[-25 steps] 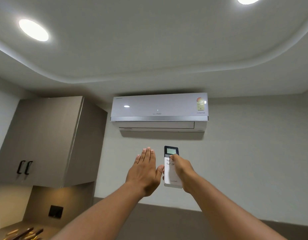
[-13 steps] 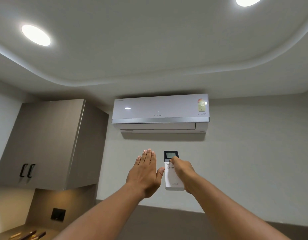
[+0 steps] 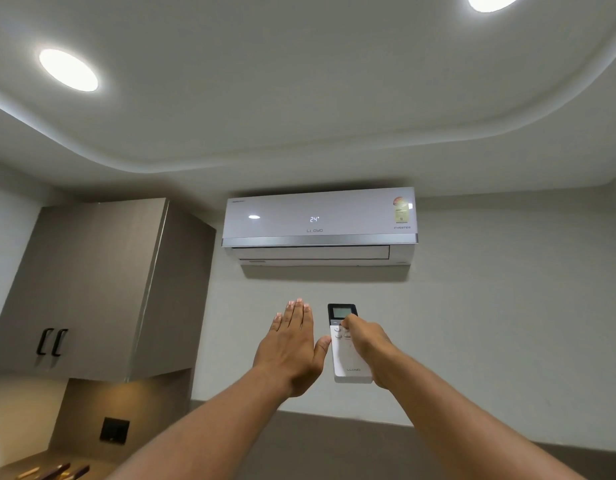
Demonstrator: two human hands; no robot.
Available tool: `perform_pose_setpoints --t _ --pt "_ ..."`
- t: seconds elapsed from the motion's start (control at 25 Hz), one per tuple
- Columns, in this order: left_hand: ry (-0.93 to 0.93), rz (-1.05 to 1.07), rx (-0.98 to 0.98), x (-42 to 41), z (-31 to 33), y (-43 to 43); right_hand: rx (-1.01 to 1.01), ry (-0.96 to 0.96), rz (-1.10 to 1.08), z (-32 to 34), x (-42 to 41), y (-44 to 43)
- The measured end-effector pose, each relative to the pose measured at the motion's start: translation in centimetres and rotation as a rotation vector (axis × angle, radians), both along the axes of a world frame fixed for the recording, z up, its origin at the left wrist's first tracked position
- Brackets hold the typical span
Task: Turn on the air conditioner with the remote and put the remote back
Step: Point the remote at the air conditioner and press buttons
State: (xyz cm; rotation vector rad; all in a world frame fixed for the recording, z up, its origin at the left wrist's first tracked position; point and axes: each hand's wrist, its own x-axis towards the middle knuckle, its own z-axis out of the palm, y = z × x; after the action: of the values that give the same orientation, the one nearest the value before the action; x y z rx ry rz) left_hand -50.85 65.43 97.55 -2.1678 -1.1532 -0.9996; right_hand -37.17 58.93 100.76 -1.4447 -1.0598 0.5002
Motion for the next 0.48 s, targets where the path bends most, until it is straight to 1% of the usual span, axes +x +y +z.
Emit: perform_pose_setpoints --t 0.2,0.48 --pt "0.001 0.01 0.001 -0.1 0.5 -0.2 0.01 -0.03 0.011 0.5 0.0 -0.5" --pt "-0.016 -0.011 0.017 -0.2 1.6 -0.9 0.052 -0.009 0.028 1.4 -0.2 -1.2"
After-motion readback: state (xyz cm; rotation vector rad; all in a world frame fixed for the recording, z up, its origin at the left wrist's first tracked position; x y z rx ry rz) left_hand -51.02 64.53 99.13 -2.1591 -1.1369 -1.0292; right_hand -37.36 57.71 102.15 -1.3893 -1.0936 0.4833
